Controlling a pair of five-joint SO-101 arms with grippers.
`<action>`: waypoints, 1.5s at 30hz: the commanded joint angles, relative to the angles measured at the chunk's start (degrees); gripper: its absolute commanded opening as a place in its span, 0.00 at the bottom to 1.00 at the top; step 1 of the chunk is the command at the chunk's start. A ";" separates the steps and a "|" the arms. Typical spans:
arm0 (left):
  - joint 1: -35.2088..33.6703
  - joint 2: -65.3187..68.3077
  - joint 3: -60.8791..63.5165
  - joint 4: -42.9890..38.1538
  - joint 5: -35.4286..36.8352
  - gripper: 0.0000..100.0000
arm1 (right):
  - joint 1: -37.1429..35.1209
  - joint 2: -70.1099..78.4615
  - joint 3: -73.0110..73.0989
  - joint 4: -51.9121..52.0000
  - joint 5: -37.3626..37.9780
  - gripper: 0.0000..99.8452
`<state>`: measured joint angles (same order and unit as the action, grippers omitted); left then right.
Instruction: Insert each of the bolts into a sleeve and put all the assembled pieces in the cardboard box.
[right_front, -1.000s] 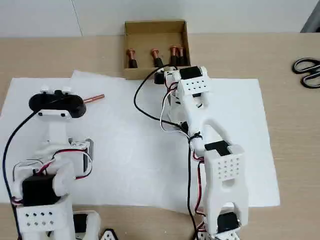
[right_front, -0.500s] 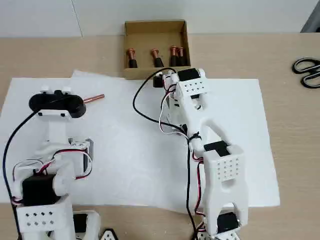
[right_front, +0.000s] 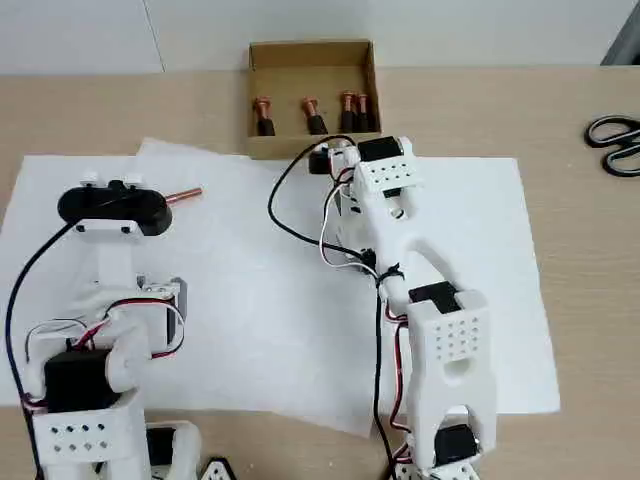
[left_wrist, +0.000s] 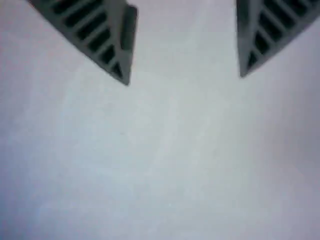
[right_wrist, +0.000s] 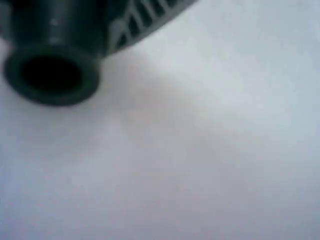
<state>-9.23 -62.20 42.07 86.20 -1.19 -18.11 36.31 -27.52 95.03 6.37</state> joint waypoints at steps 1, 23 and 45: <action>0.09 -0.35 -0.40 -1.14 0.26 0.13 | 0.48 -9.54 -0.18 0.66 0.53 0.00; -0.18 32.53 -26.86 2.02 -0.09 0.13 | 0.48 -18.77 0.18 1.36 0.62 0.00; -2.73 72.97 -45.93 -16.26 46.77 0.02 | 0.13 -18.59 0.18 1.36 0.53 0.00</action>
<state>-11.43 10.07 -1.10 72.66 34.59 -18.02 21.80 -26.99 95.82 6.37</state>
